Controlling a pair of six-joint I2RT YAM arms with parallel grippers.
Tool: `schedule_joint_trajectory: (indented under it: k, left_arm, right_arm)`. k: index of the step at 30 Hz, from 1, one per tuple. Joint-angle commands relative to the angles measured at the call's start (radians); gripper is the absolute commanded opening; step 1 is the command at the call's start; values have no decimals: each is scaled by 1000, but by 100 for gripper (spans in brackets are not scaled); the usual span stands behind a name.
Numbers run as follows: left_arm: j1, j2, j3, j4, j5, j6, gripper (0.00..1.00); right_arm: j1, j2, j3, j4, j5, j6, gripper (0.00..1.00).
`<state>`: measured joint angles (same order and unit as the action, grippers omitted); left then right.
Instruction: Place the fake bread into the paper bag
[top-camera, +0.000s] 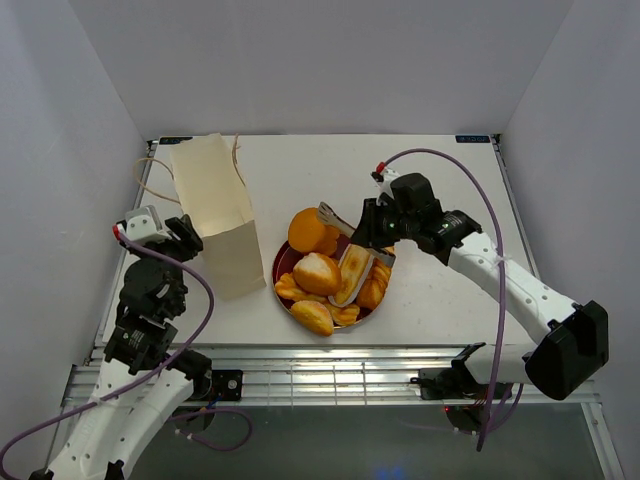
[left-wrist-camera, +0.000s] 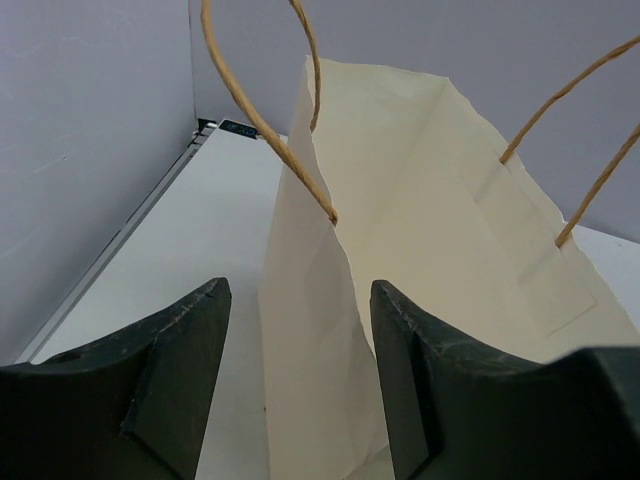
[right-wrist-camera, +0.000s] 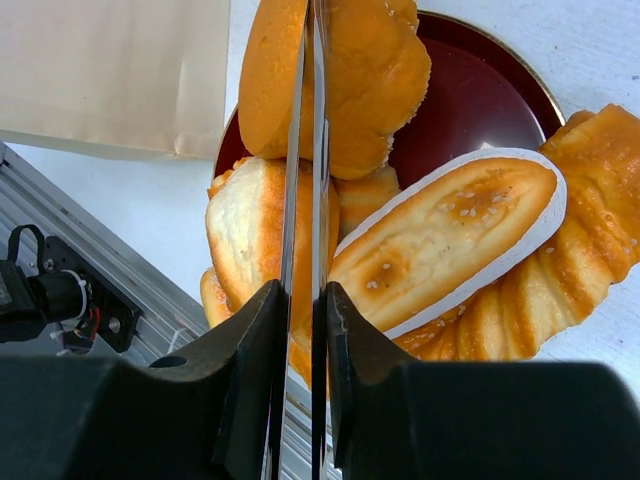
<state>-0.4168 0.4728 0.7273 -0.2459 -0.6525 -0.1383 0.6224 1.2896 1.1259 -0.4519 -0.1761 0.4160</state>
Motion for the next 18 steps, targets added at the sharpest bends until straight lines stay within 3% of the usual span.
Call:
schedule_joint_trajectory:
  k: [1,18]
  left_arm:
    - [-7,-19,-6,20,-25,12,69]
    - [-10,-95,-34,53,-85,22,69]
  right_arm:
    - [5,-46,63,32,-22,-11,8]
    - [5,-65,169,59,-23,-32,8]
